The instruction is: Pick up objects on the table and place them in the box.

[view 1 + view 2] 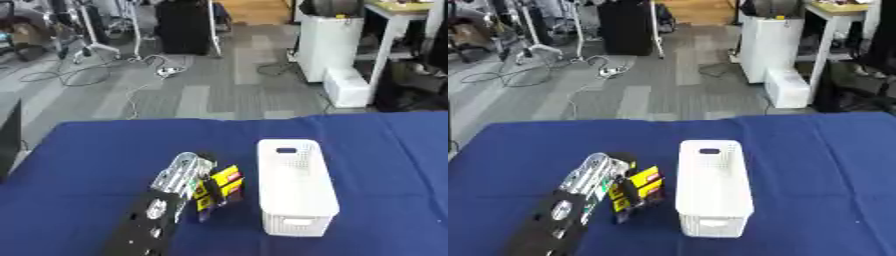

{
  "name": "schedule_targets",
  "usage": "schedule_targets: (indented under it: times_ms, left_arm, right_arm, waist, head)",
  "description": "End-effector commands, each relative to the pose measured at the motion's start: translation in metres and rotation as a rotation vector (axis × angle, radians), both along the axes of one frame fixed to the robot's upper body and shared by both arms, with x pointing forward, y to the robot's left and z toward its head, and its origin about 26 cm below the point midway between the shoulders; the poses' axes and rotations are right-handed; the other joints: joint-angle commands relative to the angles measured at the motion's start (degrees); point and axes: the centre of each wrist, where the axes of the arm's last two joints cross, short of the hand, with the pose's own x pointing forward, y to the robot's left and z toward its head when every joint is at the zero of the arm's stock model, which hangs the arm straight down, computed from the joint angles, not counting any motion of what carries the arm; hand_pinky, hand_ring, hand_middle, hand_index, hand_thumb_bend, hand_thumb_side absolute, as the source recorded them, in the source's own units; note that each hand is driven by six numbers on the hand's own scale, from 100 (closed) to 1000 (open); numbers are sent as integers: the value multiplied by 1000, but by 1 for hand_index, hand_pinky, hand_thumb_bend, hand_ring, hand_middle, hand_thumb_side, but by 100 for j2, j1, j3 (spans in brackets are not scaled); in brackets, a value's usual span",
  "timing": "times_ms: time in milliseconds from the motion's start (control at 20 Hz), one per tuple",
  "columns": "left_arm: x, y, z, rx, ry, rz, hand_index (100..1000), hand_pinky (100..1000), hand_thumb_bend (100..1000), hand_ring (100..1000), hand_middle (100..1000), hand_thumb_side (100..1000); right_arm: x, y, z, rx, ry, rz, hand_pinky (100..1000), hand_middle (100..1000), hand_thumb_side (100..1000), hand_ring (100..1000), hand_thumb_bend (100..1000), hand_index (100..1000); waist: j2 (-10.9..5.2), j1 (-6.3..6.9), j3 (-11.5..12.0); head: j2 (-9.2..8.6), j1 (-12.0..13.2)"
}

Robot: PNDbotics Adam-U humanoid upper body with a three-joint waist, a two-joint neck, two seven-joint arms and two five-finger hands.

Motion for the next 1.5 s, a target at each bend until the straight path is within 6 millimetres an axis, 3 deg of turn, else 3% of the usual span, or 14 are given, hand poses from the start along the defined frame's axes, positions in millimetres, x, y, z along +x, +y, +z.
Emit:
schedule_targets:
  times_ms: [50, 400, 950, 1500]
  left_arm:
    - [3, 1, 19, -11, -74, -19, 385, 100, 415, 151, 304, 372]
    - [7, 0, 32, -8, -114, -38, 384, 100, 408, 153, 304, 369]
    - [13, -8, 75, 45, -206, -66, 374, 100, 402, 151, 298, 347]
    - [6, -27, 121, 83, -339, -143, 368, 100, 400, 152, 298, 334]
  right_arm:
    - [-1, -2, 10, -23, -26, 2, 254, 543, 1000, 464, 100, 545]
    - [-1, -2, 9, -24, -24, 2, 254, 543, 1000, 464, 100, 545]
    - [-2, -2, 8, -26, -22, 5, 255, 543, 1000, 465, 100, 545]
    - [-2, -2, 9, -28, -19, 8, 255, 543, 1000, 465, 100, 545]
  waist:
    - [-38, -29, 2]
    - [-50, -34, 3]
    - [-73, -30, -3]
    - [-98, -21, -7]
  head:
    - [-63, -2]
    - [-100, 25]
    - [-74, 73]
    - [-37, 111]
